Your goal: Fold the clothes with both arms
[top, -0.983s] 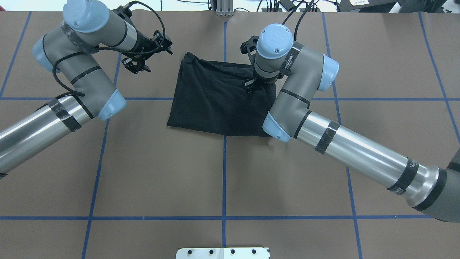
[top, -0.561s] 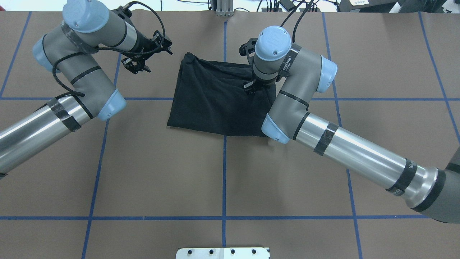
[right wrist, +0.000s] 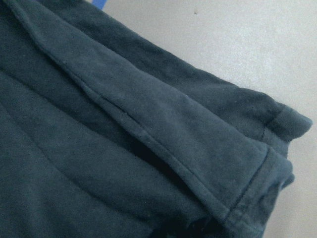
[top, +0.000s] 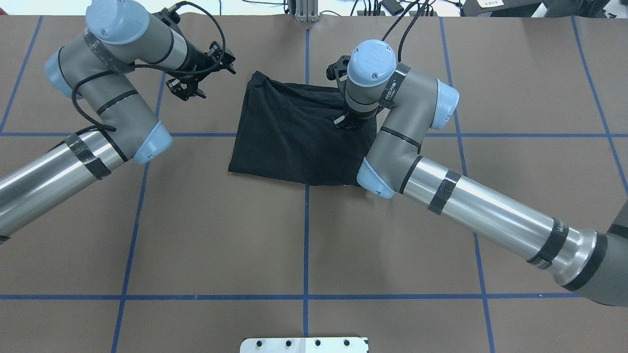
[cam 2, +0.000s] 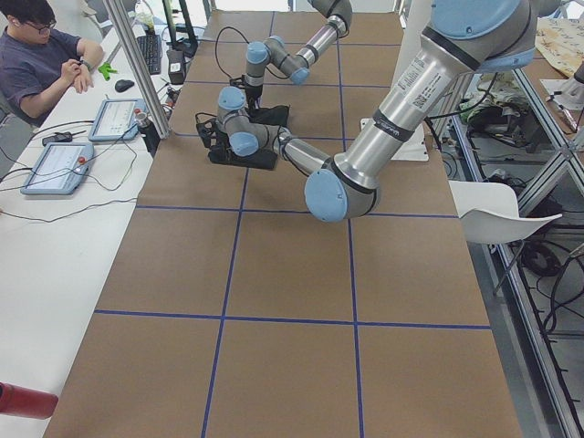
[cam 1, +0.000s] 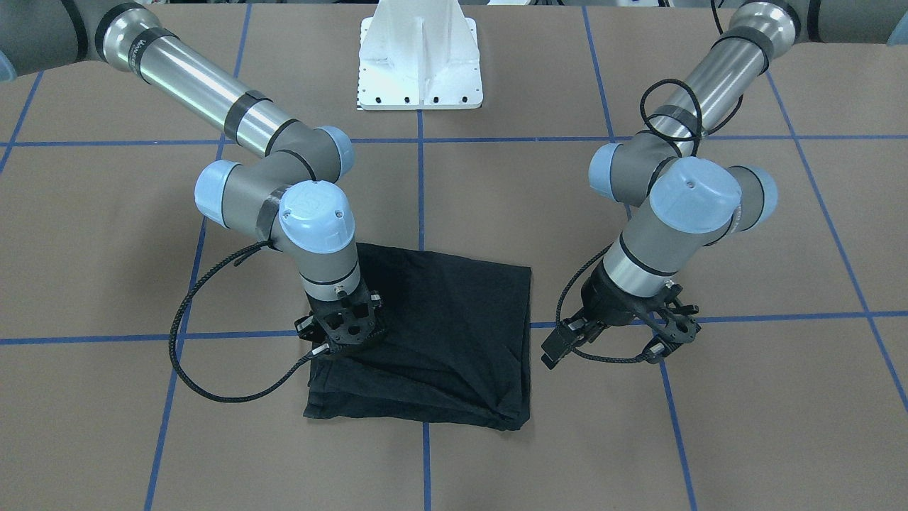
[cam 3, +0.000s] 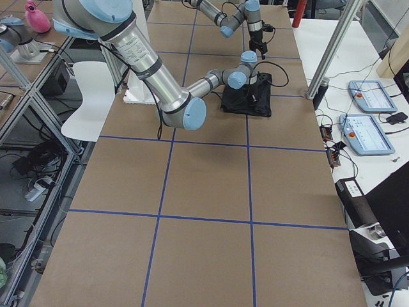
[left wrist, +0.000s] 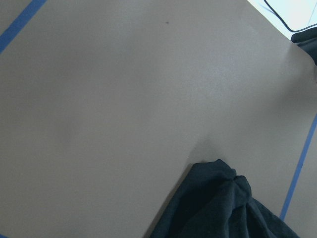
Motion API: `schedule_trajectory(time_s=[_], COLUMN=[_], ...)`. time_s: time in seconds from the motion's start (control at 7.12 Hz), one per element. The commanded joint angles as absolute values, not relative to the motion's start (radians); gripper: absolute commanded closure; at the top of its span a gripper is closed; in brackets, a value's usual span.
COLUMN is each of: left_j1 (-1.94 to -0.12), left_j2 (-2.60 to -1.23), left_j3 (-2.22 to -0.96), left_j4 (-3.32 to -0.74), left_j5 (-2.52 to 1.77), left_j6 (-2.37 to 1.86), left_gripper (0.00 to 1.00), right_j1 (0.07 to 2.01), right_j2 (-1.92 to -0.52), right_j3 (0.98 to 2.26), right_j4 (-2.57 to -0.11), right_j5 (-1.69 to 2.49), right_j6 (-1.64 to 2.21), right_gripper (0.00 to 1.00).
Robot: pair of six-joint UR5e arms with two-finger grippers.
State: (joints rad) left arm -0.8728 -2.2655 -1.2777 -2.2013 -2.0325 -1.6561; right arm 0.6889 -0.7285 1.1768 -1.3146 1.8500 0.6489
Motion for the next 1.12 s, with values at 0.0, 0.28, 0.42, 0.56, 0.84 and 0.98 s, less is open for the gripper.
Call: schedule_trajectory(time_s=[0.0, 0.28, 0.42, 0.56, 0.84, 0.98], left_j1=[-0.871, -0.873, -0.873, -0.873, -0.873, -0.873], left_j2=[-2.266, -2.266, -2.267, -2.269, -2.275, -2.276], left_j3=[-1.278, -1.278, -1.278, -1.278, -1.278, -1.278], left_j4=[-2.201, -2.201, -2.201, -2.201, -2.201, -2.2], left_j5=[-2.033, -2.033, -2.033, -2.033, -2.033, -2.033], left_j6=[-1.657, -1.657, -1.657, -1.657, -1.657, -1.657], left_gripper=[0.0, 0.0, 0.0, 0.0, 0.0, 0.0], right_j1=[0.69, 0.707, 0.733, 0.764, 0.773, 0.772], right_j2=[-0.729, -0.726, -0.721, -0.721, -0.721, -0.719], right_j3=[1.175, 1.175, 1.175, 1.174, 1.167, 1.167], right_j4=[-1.315, -1.316, -1.318, -1.319, -1.319, -1.316], right_j5=[1.85, 1.85, 1.851, 1.861, 1.862, 1.862], right_j6=[0.649, 0.649, 0.646, 0.641, 0.64, 0.647], right_gripper=[1.0, 1.0, 1.0, 1.0, 1.0, 1.0])
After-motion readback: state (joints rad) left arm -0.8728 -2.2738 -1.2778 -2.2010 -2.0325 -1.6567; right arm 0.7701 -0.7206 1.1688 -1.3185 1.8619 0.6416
